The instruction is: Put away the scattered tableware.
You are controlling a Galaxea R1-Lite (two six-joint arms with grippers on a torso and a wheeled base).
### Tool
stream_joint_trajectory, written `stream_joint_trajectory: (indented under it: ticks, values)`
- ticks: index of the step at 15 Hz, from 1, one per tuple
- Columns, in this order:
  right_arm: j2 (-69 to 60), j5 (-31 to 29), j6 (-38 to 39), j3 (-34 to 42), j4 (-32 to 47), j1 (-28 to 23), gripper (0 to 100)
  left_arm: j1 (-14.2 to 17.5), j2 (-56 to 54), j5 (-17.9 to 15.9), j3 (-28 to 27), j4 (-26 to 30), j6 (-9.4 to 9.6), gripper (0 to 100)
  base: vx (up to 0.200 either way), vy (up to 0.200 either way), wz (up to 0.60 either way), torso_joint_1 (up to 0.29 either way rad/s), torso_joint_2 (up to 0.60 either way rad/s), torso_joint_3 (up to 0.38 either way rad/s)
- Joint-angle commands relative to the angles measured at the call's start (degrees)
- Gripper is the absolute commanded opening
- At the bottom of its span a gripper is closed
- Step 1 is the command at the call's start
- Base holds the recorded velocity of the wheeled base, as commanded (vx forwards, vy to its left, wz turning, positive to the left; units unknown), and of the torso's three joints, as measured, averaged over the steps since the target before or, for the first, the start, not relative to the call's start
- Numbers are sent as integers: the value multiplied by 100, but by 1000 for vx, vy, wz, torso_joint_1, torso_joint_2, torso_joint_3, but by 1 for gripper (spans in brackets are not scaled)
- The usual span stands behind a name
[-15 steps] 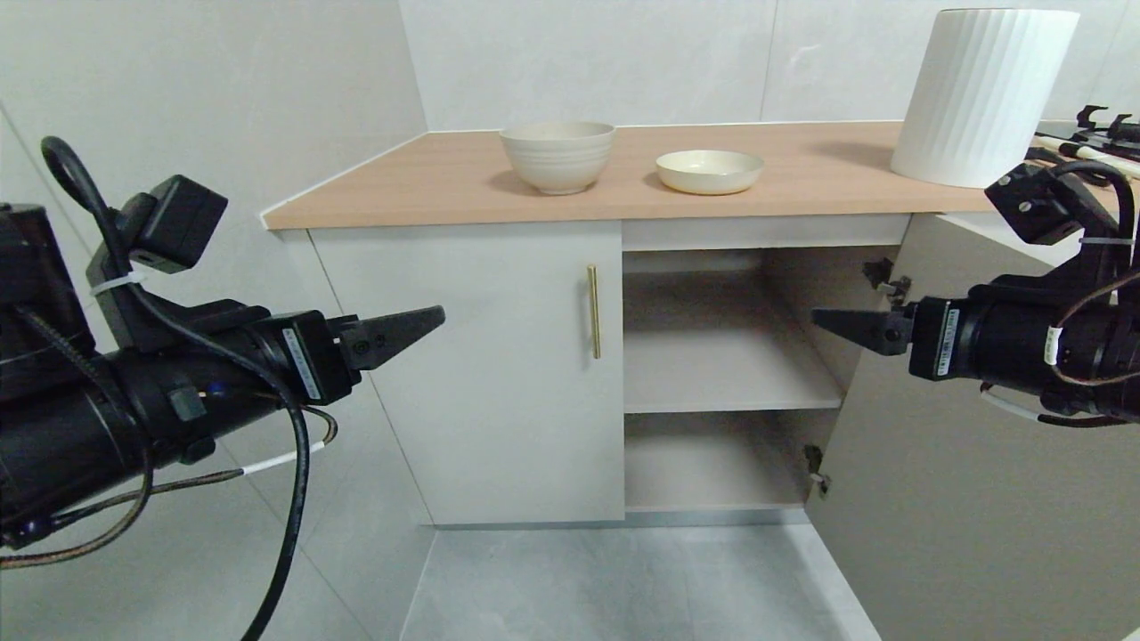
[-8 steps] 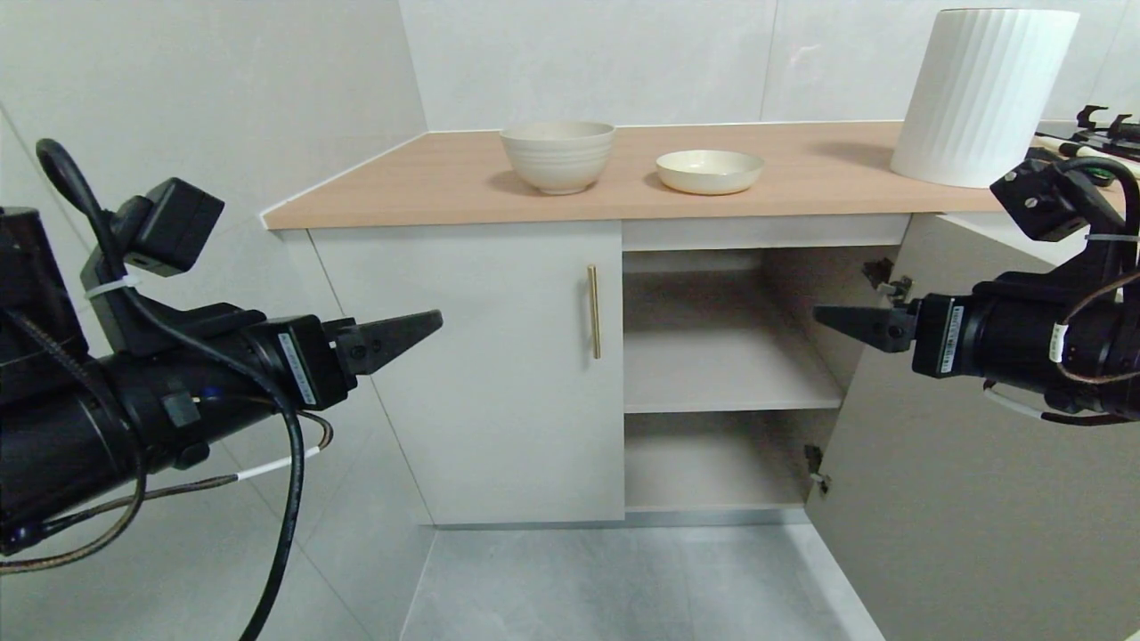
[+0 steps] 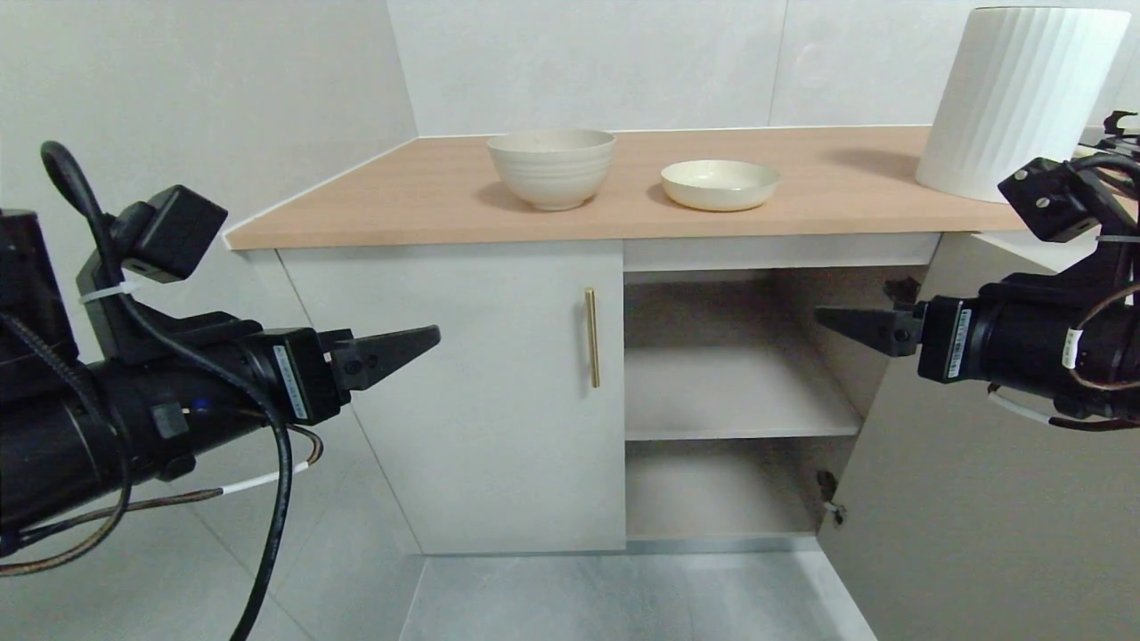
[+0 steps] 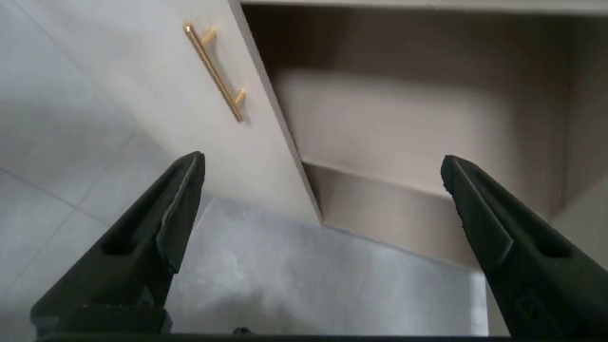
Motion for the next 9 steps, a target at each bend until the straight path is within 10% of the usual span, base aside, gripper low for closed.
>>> stream_joint_trajectory:
  ticks: [1,9]
  values:
    - [-97,1,-1,18,-5,10,100,0,17,-17,-7,-10,-4,100,200,0,0,2,-2,2]
    - [-247,10,-18,106,-32,1,100,141,97,-53,-24,-10,-21,100,200,0,0,1,5,1]
